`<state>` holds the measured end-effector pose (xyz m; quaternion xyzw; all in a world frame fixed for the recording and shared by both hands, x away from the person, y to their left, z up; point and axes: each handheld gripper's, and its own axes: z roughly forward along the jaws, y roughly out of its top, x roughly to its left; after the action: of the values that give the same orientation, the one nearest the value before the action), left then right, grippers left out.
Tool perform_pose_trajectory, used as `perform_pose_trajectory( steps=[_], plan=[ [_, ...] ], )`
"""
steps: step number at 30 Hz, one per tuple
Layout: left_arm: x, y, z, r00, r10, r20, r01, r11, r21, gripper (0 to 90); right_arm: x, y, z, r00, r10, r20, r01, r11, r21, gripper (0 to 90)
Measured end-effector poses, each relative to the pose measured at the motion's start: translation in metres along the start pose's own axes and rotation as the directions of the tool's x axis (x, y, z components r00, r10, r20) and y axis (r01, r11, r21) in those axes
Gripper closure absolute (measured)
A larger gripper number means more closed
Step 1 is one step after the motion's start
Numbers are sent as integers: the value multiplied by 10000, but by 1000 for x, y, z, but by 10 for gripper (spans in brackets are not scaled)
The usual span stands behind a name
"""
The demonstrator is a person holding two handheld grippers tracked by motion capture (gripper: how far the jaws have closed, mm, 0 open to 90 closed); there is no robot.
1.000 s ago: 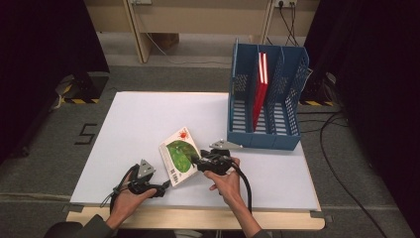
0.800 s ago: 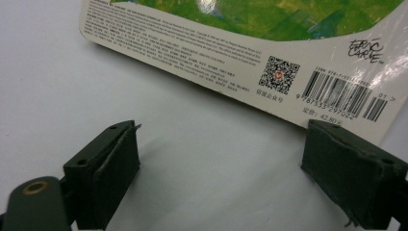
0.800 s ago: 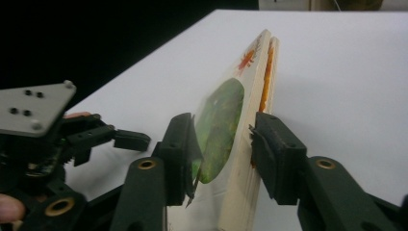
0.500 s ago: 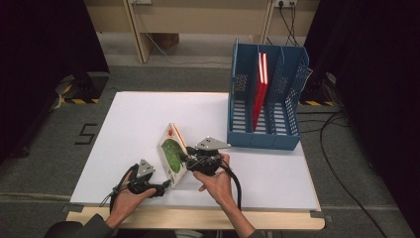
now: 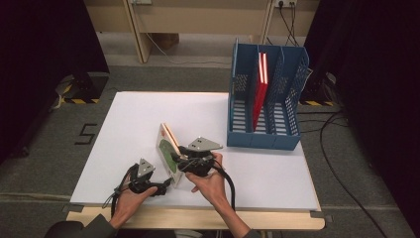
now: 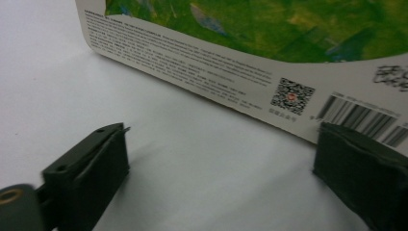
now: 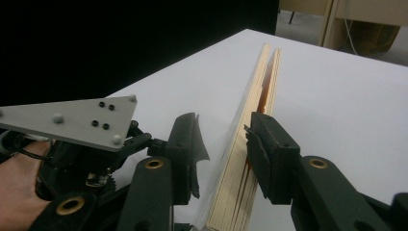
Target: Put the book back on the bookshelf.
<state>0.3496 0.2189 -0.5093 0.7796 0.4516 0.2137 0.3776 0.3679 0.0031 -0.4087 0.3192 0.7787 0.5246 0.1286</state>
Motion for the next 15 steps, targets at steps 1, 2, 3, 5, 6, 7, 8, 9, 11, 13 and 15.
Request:
perform_pose_trajectory(
  steps=[1,2,3,5,6,7,8,9,11,13,15],
  plan=[
    [0,1,0,10000,26,24,-26,10000,9,33,1,1,1,10000,-82,32,82,10000,15,637],
    [-1,1,0,10000,25,-36,-25,10000,3,39,2,1,1,9999,-155,21,155,9999,-15,637],
    [-1,1,1,10000,29,-62,-29,10000,14,37,3,2,2,9999,-126,-25,126,9999,-55,637],
    [-2,2,1,10000,13,-79,-13,10000,52,37,4,2,3,9999,-112,-119,111,9999,-104,639],
    [-1,2,1,10000,5,-64,-5,10000,70,37,6,3,3,9997,-154,-172,153,9998,-96,641],
    [-1,2,1,10000,4,-38,-4,10000,57,41,6,3,4,9997,-145,-209,143,9999,-84,641],
    [-1,2,0,10000,44,-35,-44,10000,38,48,7,3,4,9996,-175,-215,174,9998,-67,640],
    [-1,2,0,9999,78,-66,-78,10000,-31,60,7,3,3,9997,-152,-188,150,9999,-61,638],
    [0,3,-3,9998,161,-150,-163,9998,-119,128,8,2,3,9996,-185,-228,182,9998,-123,636],
    [4,5,-5,9999,20,-141,-23,9998,-203,142,8,2,4,9994,-179,-299,175,9997,-163,634],
    [6,7,-5,9999,-85,-123,83,9997,-225,149,10,3,4,9988,-269,-402,263,9995,-160,631]
  ],
)
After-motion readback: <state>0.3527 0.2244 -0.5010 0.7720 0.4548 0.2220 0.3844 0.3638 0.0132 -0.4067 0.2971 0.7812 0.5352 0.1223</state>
